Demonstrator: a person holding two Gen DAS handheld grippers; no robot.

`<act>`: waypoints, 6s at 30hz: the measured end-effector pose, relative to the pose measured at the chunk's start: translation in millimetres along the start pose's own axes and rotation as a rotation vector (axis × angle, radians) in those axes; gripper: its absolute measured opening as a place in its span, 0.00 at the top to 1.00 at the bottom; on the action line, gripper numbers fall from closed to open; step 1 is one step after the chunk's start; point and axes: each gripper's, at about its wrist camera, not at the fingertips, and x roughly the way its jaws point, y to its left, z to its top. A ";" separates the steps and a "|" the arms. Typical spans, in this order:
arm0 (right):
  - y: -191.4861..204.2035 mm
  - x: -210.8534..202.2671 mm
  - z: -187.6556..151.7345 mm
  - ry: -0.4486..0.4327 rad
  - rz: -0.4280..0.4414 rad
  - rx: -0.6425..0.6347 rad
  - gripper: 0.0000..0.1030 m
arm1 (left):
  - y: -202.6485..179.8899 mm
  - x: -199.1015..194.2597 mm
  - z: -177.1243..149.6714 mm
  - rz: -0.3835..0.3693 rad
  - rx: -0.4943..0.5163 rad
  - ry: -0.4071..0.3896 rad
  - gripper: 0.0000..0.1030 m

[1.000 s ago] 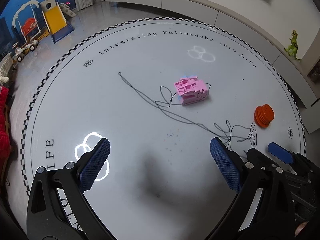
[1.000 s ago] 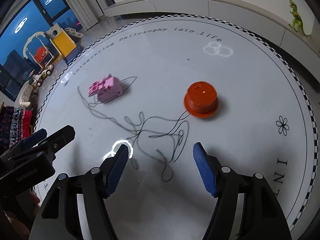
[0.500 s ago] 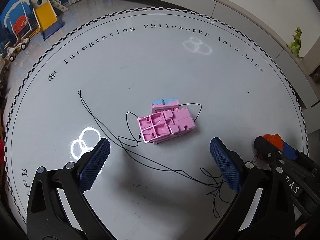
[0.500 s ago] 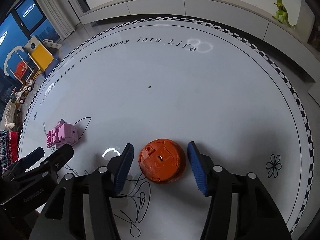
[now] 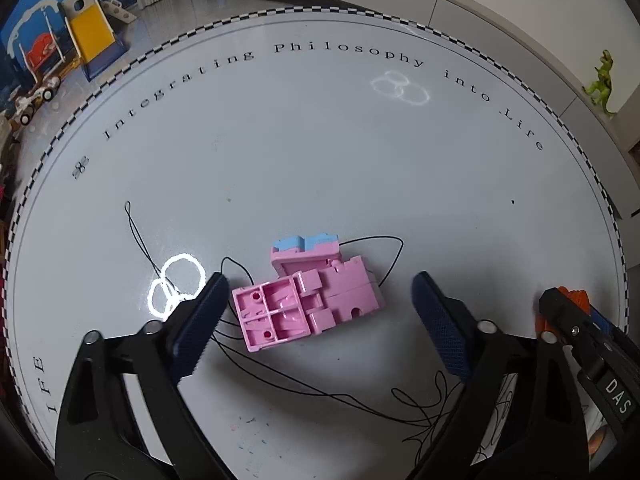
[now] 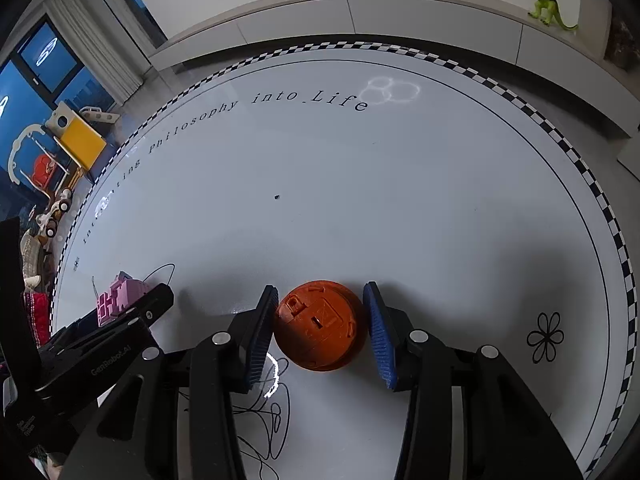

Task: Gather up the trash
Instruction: 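Grasp the orange lid with the right tool while the left tool grasps the pink block, then carry the lid and pink block over the black trash bag with both tools, then open both tools to drop the lid and block into the bag, then move both open tools back over the empty table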

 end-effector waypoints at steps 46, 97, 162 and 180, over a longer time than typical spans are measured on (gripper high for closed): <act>79.8 -89.1 -122.9 -0.008 0.113 -0.135 0.55 | 79.6 -118.9 -129.7 -0.140 -0.078 -0.103 0.43; 311.1 -108.8 -342.6 0.148 0.349 -0.685 0.55 | 328.5 -211.2 -336.0 0.107 -0.454 -0.202 0.43; 337.4 -103.6 -351.2 0.204 0.399 -0.837 0.33 | 352.0 -180.7 -354.7 0.242 -0.538 -0.057 0.06; 260.8 -104.9 -280.9 0.106 0.309 -0.669 0.32 | 265.6 -166.6 -278.9 0.144 -0.372 -0.100 0.06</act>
